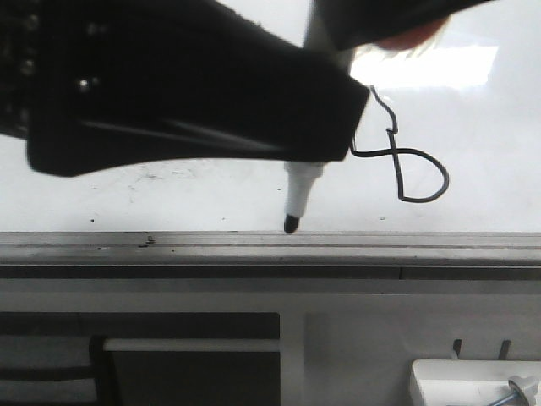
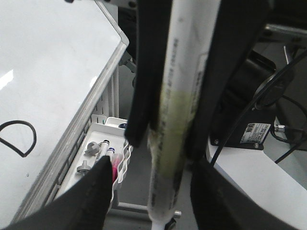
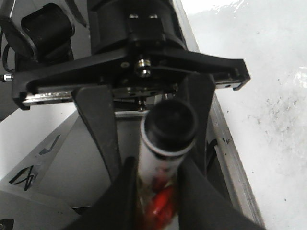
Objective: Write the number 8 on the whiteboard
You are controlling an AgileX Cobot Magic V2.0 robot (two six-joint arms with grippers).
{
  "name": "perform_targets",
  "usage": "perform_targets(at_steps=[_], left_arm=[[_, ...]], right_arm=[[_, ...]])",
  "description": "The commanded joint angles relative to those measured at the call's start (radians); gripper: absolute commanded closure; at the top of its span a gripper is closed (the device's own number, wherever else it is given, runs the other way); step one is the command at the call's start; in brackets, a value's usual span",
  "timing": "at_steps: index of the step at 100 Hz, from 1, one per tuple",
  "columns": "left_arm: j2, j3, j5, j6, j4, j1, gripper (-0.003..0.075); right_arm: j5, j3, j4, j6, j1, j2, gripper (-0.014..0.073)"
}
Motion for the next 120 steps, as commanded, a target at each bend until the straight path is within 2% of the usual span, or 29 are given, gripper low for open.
perform_targets(at_steps=[1, 8, 24, 40, 47, 54, 59, 66, 70, 75, 89, 96, 102, 104, 105, 117, 120], left_arm=[[-0.012, -0.031, 0.054, 0.002, -0.060, -0.005, 0.0398], [-0.010, -0.031, 0.052, 0.002, -0.059, -0.006, 0.0469], [-0.010, -0.031, 0.042, -0.001, -0.051, -0.006, 0.0743], [-0.010, -0.029, 0.034, -0.006, -0.030, -0.006, 0.0741], [-0.010, -0.027, 0.038, -0.006, -0.025, -0.006, 0.0741], [-0.010, -0.025, 0.053, -0.006, -0.024, -0.006, 0.0741], [-0.010, -0.023, 0.064, -0.006, -0.024, -0.006, 0.0741], [-0.012, -0.023, 0.066, -0.009, -0.017, -0.006, 0.0741], [-0.012, -0.023, 0.066, -0.014, -0.013, -0.006, 0.0741], [-0.012, -0.023, 0.062, -0.040, -0.003, -0.006, 0.0741], [-0.012, -0.021, 0.007, -0.092, 0.004, -0.006, 0.0741], [-0.012, -0.021, -0.071, -0.137, 0.002, -0.006, 0.0741], [-0.012, -0.021, -0.171, -0.191, -0.003, -0.006, 0.0741], [-0.012, -0.021, -0.209, -0.203, -0.010, -0.006, 0.0741], [-0.012, -0.021, -0.221, -0.208, -0.012, -0.006, 0.0741], [-0.004, -0.021, -0.428, -0.236, -0.104, -0.006, 0.0741], [0.002, -0.030, -0.464, -0.251, -0.104, -0.006, 0.0741]], right_arm=[[-0.024, -0.024, 0.062, -0.016, 0.001, 0.007, 0.0646], [-0.021, -0.024, 0.062, -0.016, 0.001, 0.013, 0.0646], [-0.021, -0.024, 0.095, -0.016, 0.001, 0.013, 0.0646], [-0.049, -0.024, 0.145, -0.016, 0.001, 0.013, 0.0628], [-0.071, -0.024, 0.146, -0.016, 0.001, 0.013, 0.0537], [-0.098, -0.024, 0.156, -0.014, 0.001, 0.011, 0.0365], [-0.116, -0.026, 0.163, -0.014, 0.001, 0.006, 0.0207], [-0.155, -0.027, 0.176, -0.014, 0.001, -0.013, 0.0052], [-0.190, -0.027, 0.176, -0.014, 0.001, -0.032, -0.0001], [-0.224, -0.027, 0.176, -0.014, 0.001, -0.060, -0.0017], [-0.327, -0.027, 0.176, -0.014, 0.001, -0.151, 0.0040], [-0.360, -0.027, 0.176, -0.013, 0.001, -0.196, 0.0120], [-0.385, -0.027, 0.176, -0.013, 0.001, -0.226, 0.0237], [-0.395, -0.027, 0.176, -0.010, 0.001, -0.238, 0.0302], [-0.398, -0.027, 0.176, -0.007, 0.001, -0.241, 0.0302], [-0.448, -0.025, 0.176, 0.002, 0.001, -0.272, 0.0648], [-0.454, -0.025, 0.176, 0.010, 0.001, -0.271, 0.0659]])
